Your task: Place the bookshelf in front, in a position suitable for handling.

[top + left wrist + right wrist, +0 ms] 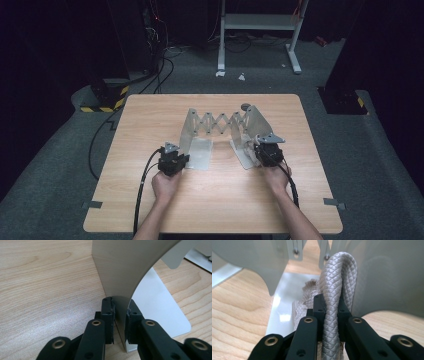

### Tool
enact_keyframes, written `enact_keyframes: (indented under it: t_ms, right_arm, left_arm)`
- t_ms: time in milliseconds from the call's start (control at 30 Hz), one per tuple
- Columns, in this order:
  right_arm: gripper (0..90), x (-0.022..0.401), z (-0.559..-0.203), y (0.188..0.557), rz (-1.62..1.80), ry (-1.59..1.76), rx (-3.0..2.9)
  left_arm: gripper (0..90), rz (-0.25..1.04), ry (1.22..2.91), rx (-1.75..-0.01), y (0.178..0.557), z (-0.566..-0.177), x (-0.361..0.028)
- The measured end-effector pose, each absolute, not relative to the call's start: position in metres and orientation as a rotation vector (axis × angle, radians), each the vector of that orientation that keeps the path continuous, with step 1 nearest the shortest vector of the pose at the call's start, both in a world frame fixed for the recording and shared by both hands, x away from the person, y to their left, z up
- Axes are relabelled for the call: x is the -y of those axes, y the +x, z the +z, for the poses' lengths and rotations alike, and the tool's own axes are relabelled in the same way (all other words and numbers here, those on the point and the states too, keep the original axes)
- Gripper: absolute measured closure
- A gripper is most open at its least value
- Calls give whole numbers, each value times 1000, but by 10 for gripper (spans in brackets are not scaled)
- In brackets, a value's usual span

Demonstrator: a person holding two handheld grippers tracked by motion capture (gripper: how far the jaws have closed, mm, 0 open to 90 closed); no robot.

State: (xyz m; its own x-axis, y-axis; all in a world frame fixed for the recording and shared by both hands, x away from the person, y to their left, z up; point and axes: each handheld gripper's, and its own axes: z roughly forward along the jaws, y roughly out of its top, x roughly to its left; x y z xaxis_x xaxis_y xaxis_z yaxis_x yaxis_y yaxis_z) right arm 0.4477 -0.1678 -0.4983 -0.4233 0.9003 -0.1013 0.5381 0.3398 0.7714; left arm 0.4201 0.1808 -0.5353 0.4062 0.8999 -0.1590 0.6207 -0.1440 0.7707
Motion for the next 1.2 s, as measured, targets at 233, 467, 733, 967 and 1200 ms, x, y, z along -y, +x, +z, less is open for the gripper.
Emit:
enact_keyframes:
  t_ms: [233,467,733,967,1200]
  right_arm:
    - [835,170,-510,448,889,1276,-2111]
    - [833,172,-514,442,900,1284,-2121]
    - [833,167,-517,426,946,1251,-2167]
    - [833,152,-517,418,972,1198,-2221]
    - [833,138,-516,418,984,1162,-2256]
  left_arm:
    - [799,440,1861,-1305,420,-535,-181]
    - [799,440,1861,-1306,420,-535,-181]
    - [799,440,1860,-1306,420,-535,-181]
    - [797,440,1860,-1306,420,-535,-181]
    - [797,440,1861,-1305,420,-535,-181]
